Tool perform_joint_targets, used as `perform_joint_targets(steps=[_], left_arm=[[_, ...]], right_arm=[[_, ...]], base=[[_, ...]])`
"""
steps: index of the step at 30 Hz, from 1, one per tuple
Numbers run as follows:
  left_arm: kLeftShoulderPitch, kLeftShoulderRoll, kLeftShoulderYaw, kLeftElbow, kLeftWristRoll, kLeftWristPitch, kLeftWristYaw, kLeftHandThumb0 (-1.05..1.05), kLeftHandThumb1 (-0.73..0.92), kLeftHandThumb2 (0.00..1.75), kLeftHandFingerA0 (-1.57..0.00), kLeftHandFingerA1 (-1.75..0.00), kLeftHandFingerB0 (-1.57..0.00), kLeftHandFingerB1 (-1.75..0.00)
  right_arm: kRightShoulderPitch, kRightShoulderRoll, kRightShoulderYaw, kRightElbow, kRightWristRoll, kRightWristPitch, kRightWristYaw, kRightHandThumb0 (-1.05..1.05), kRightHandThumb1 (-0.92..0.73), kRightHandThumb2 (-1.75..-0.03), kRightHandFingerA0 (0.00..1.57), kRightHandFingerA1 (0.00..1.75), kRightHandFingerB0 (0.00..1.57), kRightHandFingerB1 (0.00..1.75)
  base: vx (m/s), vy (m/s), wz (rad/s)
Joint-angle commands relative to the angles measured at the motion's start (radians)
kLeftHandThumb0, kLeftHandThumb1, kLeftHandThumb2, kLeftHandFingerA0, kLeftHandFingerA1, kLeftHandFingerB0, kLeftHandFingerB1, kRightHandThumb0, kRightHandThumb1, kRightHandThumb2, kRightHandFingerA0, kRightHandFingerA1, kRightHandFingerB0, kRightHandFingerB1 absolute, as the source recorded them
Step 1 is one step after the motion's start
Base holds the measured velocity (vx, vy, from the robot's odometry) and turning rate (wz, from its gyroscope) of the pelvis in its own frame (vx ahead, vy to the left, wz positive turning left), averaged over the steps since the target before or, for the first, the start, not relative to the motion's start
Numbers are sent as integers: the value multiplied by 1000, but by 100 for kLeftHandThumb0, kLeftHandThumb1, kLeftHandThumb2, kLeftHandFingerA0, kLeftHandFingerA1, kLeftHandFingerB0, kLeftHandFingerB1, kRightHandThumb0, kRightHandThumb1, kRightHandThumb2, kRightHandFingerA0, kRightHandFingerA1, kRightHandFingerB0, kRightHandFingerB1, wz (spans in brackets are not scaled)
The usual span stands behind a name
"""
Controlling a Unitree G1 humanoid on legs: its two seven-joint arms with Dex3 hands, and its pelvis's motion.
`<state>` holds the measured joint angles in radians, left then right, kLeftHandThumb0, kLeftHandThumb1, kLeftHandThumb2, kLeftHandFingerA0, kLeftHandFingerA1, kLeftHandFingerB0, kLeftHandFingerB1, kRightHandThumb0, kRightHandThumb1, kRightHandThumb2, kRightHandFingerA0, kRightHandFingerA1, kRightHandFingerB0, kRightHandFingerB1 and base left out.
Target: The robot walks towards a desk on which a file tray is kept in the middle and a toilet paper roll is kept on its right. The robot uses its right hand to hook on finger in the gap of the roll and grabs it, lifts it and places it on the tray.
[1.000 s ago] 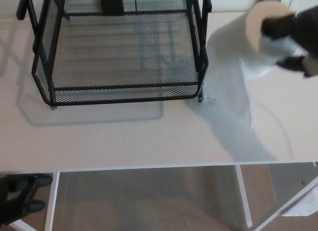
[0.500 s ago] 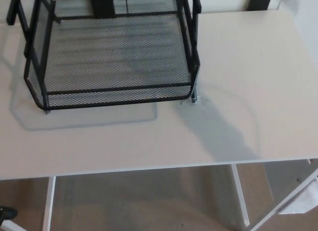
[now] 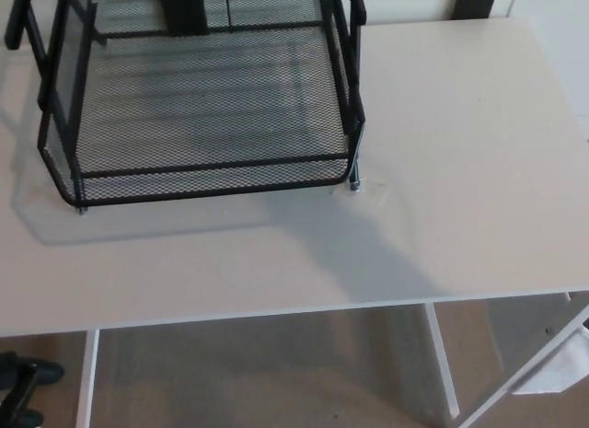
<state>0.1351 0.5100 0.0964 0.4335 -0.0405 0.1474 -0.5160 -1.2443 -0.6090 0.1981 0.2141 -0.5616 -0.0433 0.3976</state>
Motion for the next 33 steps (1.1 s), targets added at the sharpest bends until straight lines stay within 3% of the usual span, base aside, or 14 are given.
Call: perform_joint_targets(steps=[1,4,6,8,9,13,14,15,17,20,21,25,26,33], left_arm=[[9,0,5,-30,-5,10,5,-95,92,70,-58,-79,-24,-66],[-3,1,-3,-17,-4,-26,-10,-99,72,118,-59,-80,-31,-71],[-3,-5,-7,-18,-3,-22,-5,-97,92,71,-60,-78,-26,-68],[2,-12,-7,-37,-3,5,8,-92,69,115,-57,-78,-28,-66],[4,-21,-4,-40,-10,17,12,-95,92,71,-56,-80,-24,-67],[16,-53,11,-35,-14,10,41,-97,89,68,-58,-82,-24,-66],[20,-62,13,-22,-19,-6,38,-96,68,109,-54,-81,-21,-65],[25,-70,18,-16,-25,-12,36,-96,92,66,-53,-85,-22,-66],[20,-78,16,-6,-20,-22,40,-97,90,67,-56,-84,-26,-68],[22,-82,21,0,-25,-27,37,-95,66,108,-56,-82,-23,-66],[26,-82,23,-23,-31,6,35,-97,90,66,-53,-83,-21,-66],[24,-83,21,-35,-29,23,37,-96,66,105,-53,-80,-24,-66],[28,-95,31,-33,-30,14,63,-98,88,67,-58,-85,-24,-68],[55,-160,77,-126,-44,172,151,-95,85,66,-63,-83,-32,-66]], right_arm=[[-5,51,52,-28,21,34,98,-31,-59,-58,84,161,90,59],[23,111,111,-13,5,22,97,-30,-56,-60,86,159,92,61],[37,152,138,8,5,49,109,-29,-58,-62,86,162,93,62],[42,174,156,31,-3,48,106,-30,-59,-62,87,161,92,63],[41,194,178,54,-17,52,106,-31,-58,-62,87,161,92,62],[49,230,221,114,-33,35,89,-33,-59,-57,86,152,91,61],[58,242,239,130,-37,26,92,-36,-58,-57,83,156,88,62],[63,251,262,151,-53,5,78,-37,-57,-57,84,156,88,61],[65,257,295,178,-76,-16,71,-38,-56,-57,80,159,87,61],[58,281,355,247,-94,-69,58,-36,-54,-56,81,160,89,61],[51,303,402,282,-132,-73,56,-39,-54,-56,79,160,88,61],[58,315,429,300,-156,-106,3,-41,-51,-55,85,163,94,63],[35,342,449,319,-160,-103,32,-39,-52,-56,86,164,93,64],[-26,397,460,378,-171,-100,48,-34,-50,-59,83,158,90,66]], base=[[0,0,0],[0,0,0],[0,0,0],[0,0,0],[0,0,0],[0,0,0],[0,0,0],[0,0,0],[0,0,0],[0,0,0],[0,0,0],[0,0,0],[0,0,0],[0,0,0]])
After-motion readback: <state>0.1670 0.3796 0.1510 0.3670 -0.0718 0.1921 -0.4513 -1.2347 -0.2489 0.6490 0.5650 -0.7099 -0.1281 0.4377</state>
